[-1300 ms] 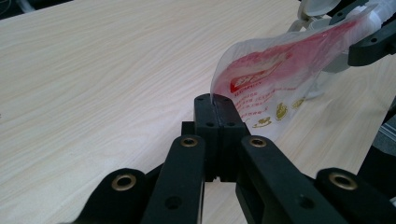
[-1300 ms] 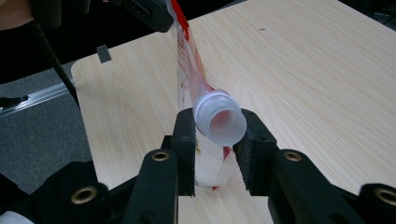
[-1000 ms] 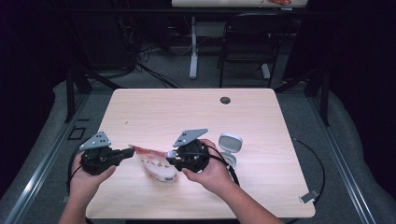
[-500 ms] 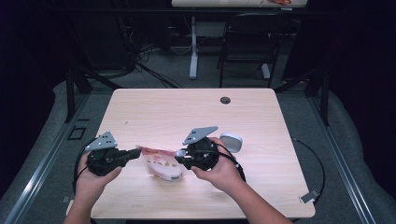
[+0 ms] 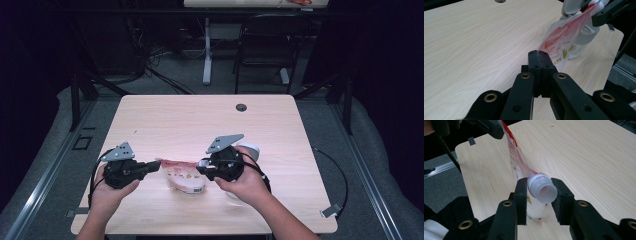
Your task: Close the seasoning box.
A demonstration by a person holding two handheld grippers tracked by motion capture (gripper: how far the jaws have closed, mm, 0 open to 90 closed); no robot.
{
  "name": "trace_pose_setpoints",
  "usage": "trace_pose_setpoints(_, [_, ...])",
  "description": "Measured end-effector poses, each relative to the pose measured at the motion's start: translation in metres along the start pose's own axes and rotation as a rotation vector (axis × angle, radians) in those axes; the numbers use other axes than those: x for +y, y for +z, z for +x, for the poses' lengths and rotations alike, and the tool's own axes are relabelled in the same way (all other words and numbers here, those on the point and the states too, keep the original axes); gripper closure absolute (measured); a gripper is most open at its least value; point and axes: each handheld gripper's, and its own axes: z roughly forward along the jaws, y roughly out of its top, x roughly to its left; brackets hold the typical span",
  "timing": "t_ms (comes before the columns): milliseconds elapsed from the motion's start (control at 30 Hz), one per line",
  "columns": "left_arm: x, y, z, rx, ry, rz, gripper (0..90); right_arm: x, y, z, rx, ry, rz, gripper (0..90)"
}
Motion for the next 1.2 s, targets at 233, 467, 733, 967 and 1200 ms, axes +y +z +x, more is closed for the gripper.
trace_pose_setpoints(233, [0.001,0.000,0.001,0.006,0.000,0.002,87.8,0.003,-0.005,0.002,0.004,-0.006,0.003,60.4])
trace_pose_setpoints(467, [0.003,-0.001,0.002,0.008,-0.003,-0.001,82.6,0.004,-0.014,0.003,-0.007,-0.027,-0.007,59.7])
trace_pose_setpoints(733, [0.004,-0.004,0.002,0.018,-0.005,0.006,78.2,0.014,-0.022,0.005,-0.014,-0.043,-0.023,59.7])
trace_pose_setpoints(967, [0.003,-0.008,0.003,0.010,-0.013,0.006,76.6,0.026,-0.018,0.008,-0.007,-0.064,-0.015,61.1])
trace_pose_setpoints(1200, [0.001,-0.014,0.002,0.030,-0.016,0.004,75.5,0.035,-0.010,0.012,0.008,-0.081,-0.002,63.0])
